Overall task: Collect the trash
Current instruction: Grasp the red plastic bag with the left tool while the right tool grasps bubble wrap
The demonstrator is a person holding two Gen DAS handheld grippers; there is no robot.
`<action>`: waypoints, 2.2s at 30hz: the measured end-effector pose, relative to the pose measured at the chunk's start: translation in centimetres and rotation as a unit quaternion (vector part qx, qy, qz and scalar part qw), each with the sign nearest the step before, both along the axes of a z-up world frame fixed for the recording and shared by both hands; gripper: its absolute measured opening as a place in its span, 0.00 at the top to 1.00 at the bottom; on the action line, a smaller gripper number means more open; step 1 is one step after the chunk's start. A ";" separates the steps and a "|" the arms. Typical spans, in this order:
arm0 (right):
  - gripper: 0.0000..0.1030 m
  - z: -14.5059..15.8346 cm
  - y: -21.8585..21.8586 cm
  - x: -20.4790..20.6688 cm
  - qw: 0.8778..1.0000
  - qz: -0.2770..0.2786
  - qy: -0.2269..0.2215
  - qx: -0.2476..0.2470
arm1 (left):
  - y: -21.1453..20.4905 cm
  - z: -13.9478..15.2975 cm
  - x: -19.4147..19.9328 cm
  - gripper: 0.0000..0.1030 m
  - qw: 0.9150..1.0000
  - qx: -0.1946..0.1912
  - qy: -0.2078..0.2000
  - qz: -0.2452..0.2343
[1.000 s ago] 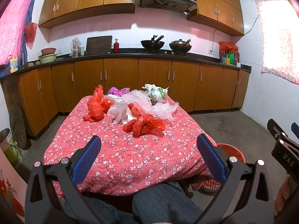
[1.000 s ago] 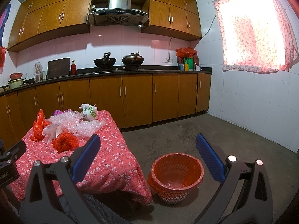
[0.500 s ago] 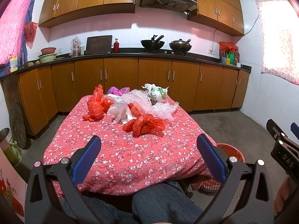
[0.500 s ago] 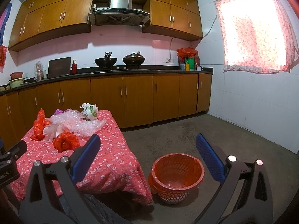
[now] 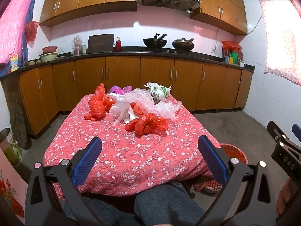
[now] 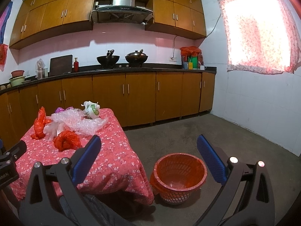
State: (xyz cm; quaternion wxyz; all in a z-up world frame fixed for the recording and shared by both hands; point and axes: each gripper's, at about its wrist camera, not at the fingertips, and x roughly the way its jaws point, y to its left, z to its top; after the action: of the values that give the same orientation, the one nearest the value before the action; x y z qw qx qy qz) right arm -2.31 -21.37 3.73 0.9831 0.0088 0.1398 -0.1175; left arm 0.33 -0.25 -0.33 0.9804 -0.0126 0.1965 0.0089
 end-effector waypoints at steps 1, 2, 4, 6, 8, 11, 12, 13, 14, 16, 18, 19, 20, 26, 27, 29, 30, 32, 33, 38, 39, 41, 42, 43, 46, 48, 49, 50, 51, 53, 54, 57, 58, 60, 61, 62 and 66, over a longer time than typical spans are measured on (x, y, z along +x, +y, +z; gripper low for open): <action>0.04 0.1 -0.1 0.2 1.000 0.002 0.002 0.000 | 0.2 0.0 0.0 0.02 1.000 0.001 0.002 0.002; 0.04 0.0 0.0 0.3 1.000 0.004 0.004 0.000 | 0.4 -0.2 0.2 0.02 1.000 0.001 0.004 0.003; 0.04 -0.2 0.1 0.8 1.000 0.008 0.007 -0.002 | 0.6 -0.8 0.8 0.02 1.000 0.000 0.014 0.005; 0.04 -0.2 0.2 1.4 1.000 0.015 0.011 -0.004 | 0.9 -1.0 1.2 0.02 1.000 -0.004 0.023 0.007; 0.04 -0.3 0.5 2.2 1.000 0.024 0.015 -0.007 | 1.4 -1.3 1.7 0.02 0.999 -0.010 0.034 0.012; 0.04 -0.5 1.3 3.9 0.999 0.042 0.024 -0.006 | 2.3 -1.7 2.6 0.02 0.999 -0.020 0.047 0.018; 0.05 -0.6 1.5 4.6 0.998 0.049 0.028 -0.007 | 2.6 -1.8 2.9 0.02 0.998 -0.022 0.051 0.020; 0.08 -0.7 1.8 5.3 0.998 0.056 0.031 -0.007 | 3.1 -1.9 3.4 0.02 0.998 -0.025 0.056 0.024; 0.09 -0.8 2.2 6.1 0.997 0.064 0.037 -0.006 | 3.6 -2.0 4.0 0.03 0.997 -0.028 0.060 0.029; 0.17 -0.9 2.7 8.1 0.995 0.082 0.050 0.002 | 4.7 -2.4 5.2 0.07 0.996 -0.030 0.068 0.041; 0.23 -1.1 3.2 10.2 0.993 0.094 0.063 0.012 | 5.8 -2.6 6.3 0.11 0.995 -0.029 0.074 0.052; 0.26 -1.1 3.6 11.5 0.992 0.102 0.071 0.018 | 6.4 -2.7 6.8 0.13 0.995 -0.028 0.075 0.057; 0.28 -1.2 3.9 12.7 0.991 0.109 0.077 0.024 | 7.0 -2.7 7.4 0.14 0.995 -0.027 0.075 0.062; 0.30 -1.9 6.6 20.8 0.985 0.137 0.104 0.028 | 11.1 -2.6 11.5 0.14 0.992 -0.010 0.059 0.112; 0.30 -2.1 7.2 22.4 0.983 0.142 0.111 0.030 | 12.0 -2.6 12.5 0.14 0.991 -0.012 0.057 0.121; 0.30 -2.7 7.8 24.9 0.981 0.145 0.127 0.034 | 13.9 -2.5 14.1 0.14 0.989 -0.020 0.052 0.138; 0.30 -3.0 8.2 26.1 0.979 0.149 0.136 0.039 | 14.4 -2.4 14.7 0.14 0.988 -0.023 0.052 0.143; 0.30 -3.8 9.2 28.8 0.974 0.155 0.160 0.048 | 15.9 -2.5 16.7 0.14 0.986 -0.025 0.058 0.154; 0.30 -4.2 9.7 30.0 0.971 0.159 0.171 0.052 | 16.5 -2.6 17.6 0.14 0.986 -0.026 0.061 0.156; 0.30 -5.7 11.8 34.0 0.964 0.171 0.195 0.063 | 19.0 -3.3 21.0 0.14 0.982 -0.037 0.074 0.172; 0.30 -6.0 12.3 34.8 0.963 0.171 0.200 0.061 | 19.4 -3.5 21.7 0.13 0.981 -0.041 0.077 0.175; 0.30 -6.6 12.9 35.6 0.962 0.172 0.206 0.058 | 19.9 -3.7 22.5 0.13 0.980 -0.044 0.081 0.177; 0.30 -6.9 13.3 35.9 0.962 0.170 0.210 0.050 | 20.2 -3.9 22.9 0.13 0.980 -0.047 0.083 0.177; 0.30 -7.3 13.4 36.2 0.961 0.168 0.214 0.044 | 20.3 -3.9 23.2 0.13 0.979 -0.050 0.084 0.176; 0.34 -8.5 13.8 36.7 0.959 0.165 0.228 0.021 | 20.5 -4.3 24.1 0.13 0.979 -0.052 0.088 0.175; 0.49 -9.3 13.9 37.0 0.958 0.163 0.235 0.009 | 20.5 -4.5 24.7 0.13 0.980 -0.043 0.091 0.172; 0.55 -9.7 13.8 37.2 0.957 0.164 0.241 0.009 | 20.4 -4.7 25.0 0.13 0.980 -0.038 0.094 0.172; 0.58 -9.8 13.6 37.3 0.955 0.166 0.244 0.016 | 20.4 -4.9 25.2 0.13 0.980 -0.036 0.096 0.170; 0.63 -9.7 13.3 37.3 0.956 0.166 0.241 0.022 | 20.3 -5.1 25.4 0.13 0.980 -0.034 0.099 0.168; 0.71 -9.4 13.2 37.2 0.958 0.165 0.234 0.022 | 20.4 -5.5 25.8 0.13 0.980 -0.034 0.107 0.166; 0.75 -9.3 13.1 37.0 0.958 0.166 0.231 0.022 | 20.4 -5.6 26.0 0.14 0.979 -0.036 0.110 0.165; 0.81 -9.2 13.2 36.9 0.959 0.169 0.226 0.023 | 20.4 -5.6 26.5 0.14 0.979 -0.036 0.112 0.164; 0.82 -9.2 13.2 36.8 0.959 0.170 0.224 0.024 | 20.3 -5.6 26.6 0.14 0.980 -0.037 0.111 0.163; 0.85 -9.2 13.2 36.6 0.959 0.172 0.222 0.027 | 20.4 -5.6 26.8 0.15 0.980 -0.037 0.110 0.163; 0.86 -9.2 13.2 36.5 0.959 0.174 0.222 0.029 | 20.4 -5.7 26.9 0.20 0.980 -0.036 0.113 0.160; 0.86 -9.2 13.2 36.5 0.959 0.175 0.223 0.030 | 20.5 -6.0 27.2 0.24 0.980 -0.036 0.122 0.155; 0.86 -9.2 13.3 36.5 0.958 0.177 0.223 0.032 | 20.8 -7.1 27.6 0.59 0.979 -0.048 0.141 0.137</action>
State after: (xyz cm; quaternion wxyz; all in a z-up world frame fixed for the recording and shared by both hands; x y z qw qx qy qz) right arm 34.18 -8.06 -5.46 0.9314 -0.0107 0.3583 0.0639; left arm 27.97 20.57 -7.39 0.9307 -0.0855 0.3289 0.1355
